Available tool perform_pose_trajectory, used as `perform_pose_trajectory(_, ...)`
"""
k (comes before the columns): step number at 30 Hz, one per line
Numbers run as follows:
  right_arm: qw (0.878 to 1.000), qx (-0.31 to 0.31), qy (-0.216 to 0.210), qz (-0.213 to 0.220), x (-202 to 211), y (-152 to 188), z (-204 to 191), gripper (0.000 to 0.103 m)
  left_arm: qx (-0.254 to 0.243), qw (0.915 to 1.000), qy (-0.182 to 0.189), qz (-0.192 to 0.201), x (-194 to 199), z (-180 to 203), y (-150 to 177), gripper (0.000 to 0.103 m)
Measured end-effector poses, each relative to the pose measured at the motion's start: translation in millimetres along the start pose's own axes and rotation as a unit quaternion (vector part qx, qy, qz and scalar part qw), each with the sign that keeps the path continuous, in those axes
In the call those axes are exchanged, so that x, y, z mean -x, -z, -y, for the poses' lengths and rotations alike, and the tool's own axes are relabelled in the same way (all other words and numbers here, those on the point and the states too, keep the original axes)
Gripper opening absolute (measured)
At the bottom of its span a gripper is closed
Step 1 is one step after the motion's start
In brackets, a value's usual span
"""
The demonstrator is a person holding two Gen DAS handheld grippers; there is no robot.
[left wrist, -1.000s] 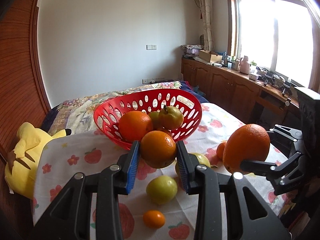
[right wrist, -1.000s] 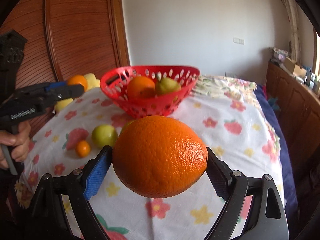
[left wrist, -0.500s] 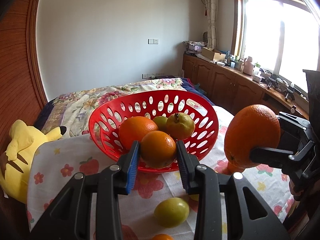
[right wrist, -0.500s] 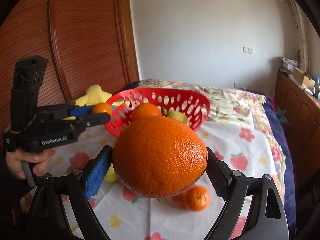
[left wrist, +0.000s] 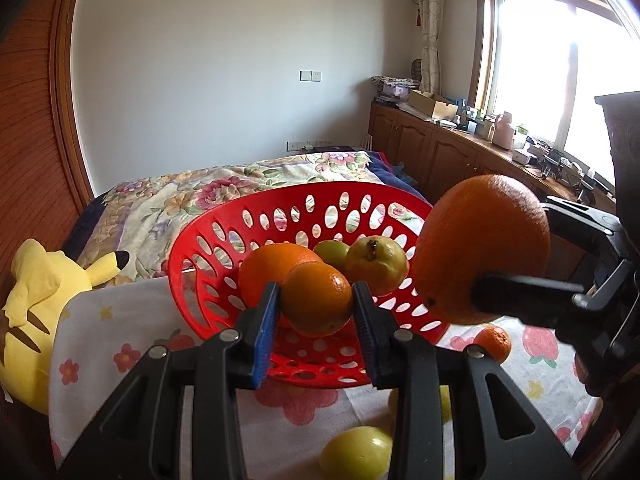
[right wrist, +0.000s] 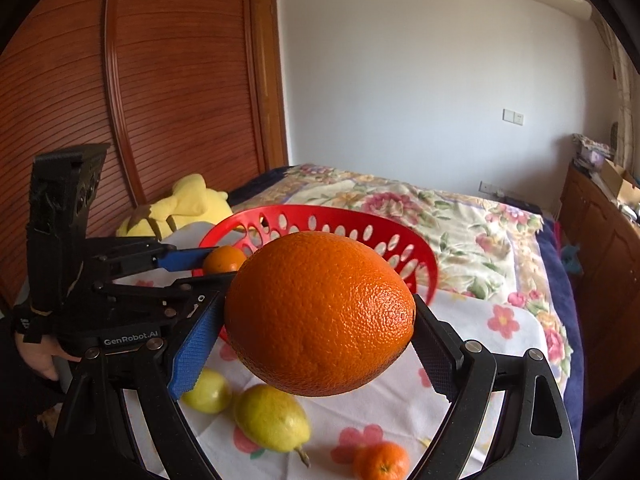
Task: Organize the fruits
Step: 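Lift the big orange and mandarin and carry both over the red basket, then open the right tool to drop the big orange while the left tool releases the mandarin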
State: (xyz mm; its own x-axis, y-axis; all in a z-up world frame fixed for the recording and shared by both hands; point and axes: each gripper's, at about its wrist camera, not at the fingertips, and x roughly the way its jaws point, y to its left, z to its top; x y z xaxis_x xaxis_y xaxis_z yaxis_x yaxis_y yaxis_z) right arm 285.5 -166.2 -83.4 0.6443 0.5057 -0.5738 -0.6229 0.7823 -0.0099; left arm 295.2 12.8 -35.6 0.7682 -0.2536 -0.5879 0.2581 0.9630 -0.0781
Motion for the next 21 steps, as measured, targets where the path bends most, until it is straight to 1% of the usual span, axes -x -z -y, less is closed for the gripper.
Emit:
perform_pose_trajectory(8,1.0,0.007,-0.013,-0.02,-33,-2,-12,0.091,0.013,0.9998,-0.017,0.001,-5,-17,-4,0.035)
perform_pose_trajectory(12,0.999,0.015,-0.021,-0.029,-45,1,-20,0.091,0.019,0.9996,-0.02,-0.001,-9,-23,-3,0.035)
perform_pose_trajectory(14,0.999,0.018,-0.022,-0.035,-51,3,-23,0.091,0.019,0.9995,-0.025,-0.002,-10,-24,-2,0.035)
perform_pose_trajectory(21,0.998,0.014,-0.018,-0.051,-63,7,-25,0.091,0.02,0.9995,-0.024,-0.005,-15,-27,-2,0.035)
